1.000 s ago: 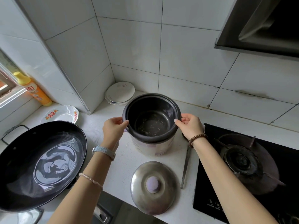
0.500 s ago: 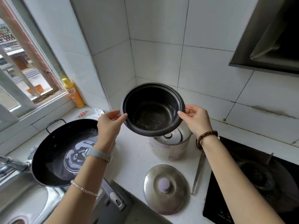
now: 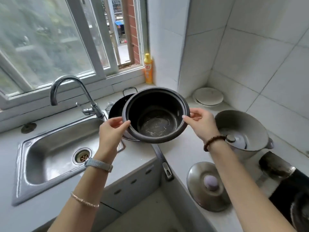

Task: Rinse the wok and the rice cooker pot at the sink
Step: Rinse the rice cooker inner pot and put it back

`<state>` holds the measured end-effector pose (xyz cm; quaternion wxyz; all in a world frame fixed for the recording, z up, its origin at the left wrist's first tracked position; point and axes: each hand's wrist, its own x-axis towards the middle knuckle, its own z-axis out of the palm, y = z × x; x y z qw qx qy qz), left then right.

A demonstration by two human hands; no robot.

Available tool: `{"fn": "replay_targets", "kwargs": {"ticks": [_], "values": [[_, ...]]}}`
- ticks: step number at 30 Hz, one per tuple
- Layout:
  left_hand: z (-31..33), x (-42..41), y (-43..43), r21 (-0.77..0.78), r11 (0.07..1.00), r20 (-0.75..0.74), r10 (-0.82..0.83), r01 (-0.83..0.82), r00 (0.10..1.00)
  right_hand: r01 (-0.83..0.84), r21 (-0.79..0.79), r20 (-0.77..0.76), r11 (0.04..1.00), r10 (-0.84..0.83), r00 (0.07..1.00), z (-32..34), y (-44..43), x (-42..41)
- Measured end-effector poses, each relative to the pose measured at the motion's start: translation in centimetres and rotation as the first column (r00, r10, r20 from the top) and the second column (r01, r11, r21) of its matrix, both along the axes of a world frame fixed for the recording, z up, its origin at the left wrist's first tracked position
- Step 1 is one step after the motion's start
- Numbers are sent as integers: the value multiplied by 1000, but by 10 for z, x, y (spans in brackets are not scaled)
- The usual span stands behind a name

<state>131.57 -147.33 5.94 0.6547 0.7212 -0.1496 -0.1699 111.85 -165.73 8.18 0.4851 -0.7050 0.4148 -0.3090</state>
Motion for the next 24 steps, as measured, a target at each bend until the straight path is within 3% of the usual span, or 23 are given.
{"fn": "replay_targets", "kwargs": {"ticks": [11, 24], "values": [[-28, 73, 166, 174, 945, -7, 283, -278, 959, -281, 75, -108, 957, 288, 951, -30, 121, 142], [-69, 133, 284, 269, 897, -139, 395, -350, 908, -414, 102, -223, 904, 427, 877, -74, 208, 248]]}}
